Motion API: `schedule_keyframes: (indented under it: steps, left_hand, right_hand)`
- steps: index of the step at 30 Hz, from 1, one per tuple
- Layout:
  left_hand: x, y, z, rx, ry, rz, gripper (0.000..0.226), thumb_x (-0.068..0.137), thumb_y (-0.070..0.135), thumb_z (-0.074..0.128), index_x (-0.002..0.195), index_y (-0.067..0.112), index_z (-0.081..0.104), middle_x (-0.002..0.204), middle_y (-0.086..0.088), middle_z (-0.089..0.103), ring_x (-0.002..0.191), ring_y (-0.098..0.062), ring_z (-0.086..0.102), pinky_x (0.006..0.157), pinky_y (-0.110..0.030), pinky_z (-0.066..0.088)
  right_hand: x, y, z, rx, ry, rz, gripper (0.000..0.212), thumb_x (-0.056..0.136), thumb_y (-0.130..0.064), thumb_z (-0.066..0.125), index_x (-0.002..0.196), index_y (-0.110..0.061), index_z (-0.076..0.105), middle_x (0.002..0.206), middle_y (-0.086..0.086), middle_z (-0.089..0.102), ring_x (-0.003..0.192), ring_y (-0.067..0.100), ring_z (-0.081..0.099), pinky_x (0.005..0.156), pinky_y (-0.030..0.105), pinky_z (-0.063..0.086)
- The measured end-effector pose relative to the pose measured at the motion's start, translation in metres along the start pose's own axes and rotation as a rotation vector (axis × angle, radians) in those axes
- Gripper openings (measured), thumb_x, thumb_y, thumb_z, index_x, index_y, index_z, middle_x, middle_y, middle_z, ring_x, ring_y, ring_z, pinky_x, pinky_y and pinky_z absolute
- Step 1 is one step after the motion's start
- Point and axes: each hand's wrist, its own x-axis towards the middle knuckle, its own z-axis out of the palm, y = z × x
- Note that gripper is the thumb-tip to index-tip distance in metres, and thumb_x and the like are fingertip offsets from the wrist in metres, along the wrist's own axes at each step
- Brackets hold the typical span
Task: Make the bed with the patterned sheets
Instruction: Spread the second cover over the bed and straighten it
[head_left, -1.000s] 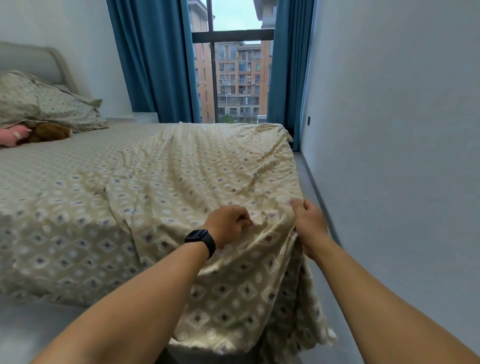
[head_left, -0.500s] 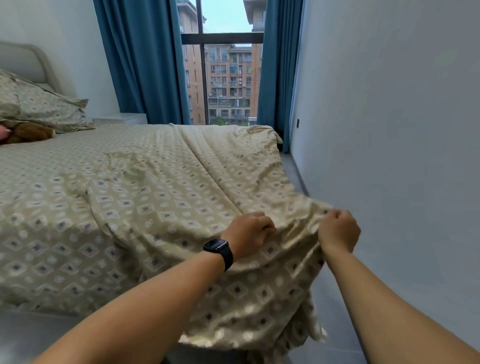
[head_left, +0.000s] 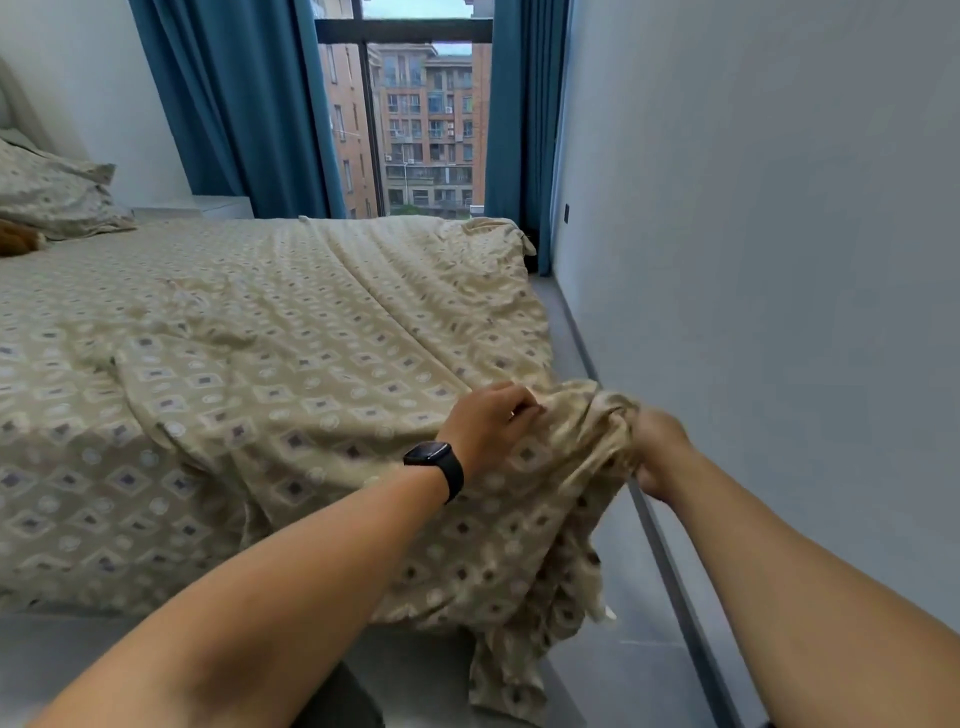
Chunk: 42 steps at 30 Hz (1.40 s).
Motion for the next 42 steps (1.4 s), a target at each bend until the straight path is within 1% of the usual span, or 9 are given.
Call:
schedule_keyframes:
  steps: [3, 7, 13, 22, 26, 31, 34, 38, 42]
  left_hand:
    - [0.011, 0.012, 0.006, 0.069, 0.108, 0.101, 0.016, 0.098, 0.029, 0.062, 0.094, 0.015, 0.070, 0.088, 0.003, 0.064, 0.071, -0.017, 0.057, 0.058, -0.030, 0.043]
    - [0.010, 0.013, 0.022, 0.137, 0.020, 0.152, 0.018, 0.101, 0.033, 0.057, 0.101, 0.017, 0.065, 0.097, 0.002, 0.062, 0.084, -0.018, 0.056, 0.063, -0.031, 0.042]
    - [-0.003, -0.033, 0.006, 0.224, -0.134, 0.036, 0.020, 0.095, 0.028, 0.060, 0.115, 0.023, 0.063, 0.109, 0.003, 0.062, 0.095, -0.021, 0.057, 0.077, -0.035, 0.049]
    - [-0.066, -0.128, -0.085, 0.440, 0.046, -0.574, 0.023, 0.092, 0.034, 0.056, 0.109, 0.023, 0.068, 0.108, -0.001, 0.063, 0.100, -0.026, 0.057, 0.083, -0.040, 0.051]
    - [-0.099, -0.152, -0.114, 0.497, 0.129, -0.735, 0.020, 0.092, 0.025, 0.052, 0.105, 0.020, 0.067, 0.112, -0.006, 0.063, 0.104, -0.030, 0.055, 0.087, -0.041, 0.048]
    - [-0.135, -0.169, -0.141, 0.421, 0.013, -0.610, 0.031, 0.086, 0.010, 0.063, 0.116, 0.017, 0.063, 0.116, -0.005, 0.056, 0.112, -0.029, 0.047, 0.094, -0.038, 0.046]
    - [-0.142, -0.169, -0.146, 0.405, -0.037, -0.489, 0.036, 0.083, 0.017, 0.073, 0.118, 0.016, 0.063, 0.112, -0.004, 0.057, 0.107, -0.025, 0.049, 0.091, -0.039, 0.048]
    - [-0.135, -0.167, -0.145, 0.447, 0.025, -0.399, 0.006, 0.087, 0.006, 0.071, 0.092, 0.006, 0.070, 0.092, -0.011, 0.063, 0.088, -0.034, 0.059, 0.072, -0.034, 0.044]
    - [-0.123, -0.164, -0.142, 0.452, 0.105, -0.477, 0.007, 0.092, 0.005, 0.063, 0.089, 0.007, 0.069, 0.091, -0.008, 0.065, 0.085, -0.032, 0.059, 0.068, -0.033, 0.041]
  right_hand:
    - [-0.007, -0.023, -0.010, -0.091, 0.529, -0.369, 0.029, 0.094, -0.025, 0.043, 0.104, -0.011, 0.067, 0.109, 0.013, 0.071, 0.100, 0.033, 0.064, 0.094, 0.050, 0.053]
    - [-0.008, 0.007, -0.030, -0.341, 0.654, -0.369, 0.027, 0.103, -0.025, 0.043, 0.107, -0.009, 0.064, 0.107, 0.018, 0.068, 0.102, 0.040, 0.062, 0.085, 0.044, 0.049]
    - [0.015, 0.054, -0.042, -0.904, 0.532, 0.034, 0.041, 0.101, -0.029, 0.047, 0.139, -0.013, 0.047, 0.143, 0.017, 0.037, 0.124, 0.039, 0.042, 0.102, 0.048, 0.039]
    - [-0.034, 0.014, 0.098, -1.162, -0.309, -0.643, 0.046, 0.089, -0.052, 0.066, 0.126, -0.029, 0.055, 0.134, -0.002, 0.047, 0.122, 0.023, 0.048, 0.101, 0.042, 0.046]
    - [-0.042, 0.045, 0.118, -1.417, -0.190, -0.817, 0.048, 0.088, -0.041, 0.070, 0.124, -0.026, 0.041, 0.126, 0.001, 0.038, 0.116, 0.026, 0.039, 0.089, 0.041, 0.048]
    - [-0.031, 0.051, 0.122, -1.371, 0.062, -1.133, 0.017, 0.085, -0.003, 0.064, 0.089, -0.020, 0.062, 0.089, 0.001, 0.062, 0.080, 0.023, 0.057, 0.059, 0.033, 0.042]
    - [-0.028, 0.047, 0.122, -1.354, 0.007, -1.085, 0.016, 0.092, -0.009, 0.058, 0.092, -0.025, 0.061, 0.094, -0.004, 0.063, 0.086, 0.020, 0.054, 0.068, 0.032, 0.043]
    - [-0.026, 0.034, 0.116, -1.271, -0.163, -0.961, 0.017, 0.100, -0.021, 0.050, 0.086, -0.031, 0.049, 0.094, -0.009, 0.057, 0.086, 0.014, 0.050, 0.074, 0.033, 0.044]
    - [-0.030, 0.018, 0.109, -1.104, -0.171, -0.829, 0.026, 0.096, -0.009, 0.047, 0.079, -0.029, 0.046, 0.085, -0.015, 0.060, 0.087, 0.009, 0.061, 0.074, 0.038, 0.054]
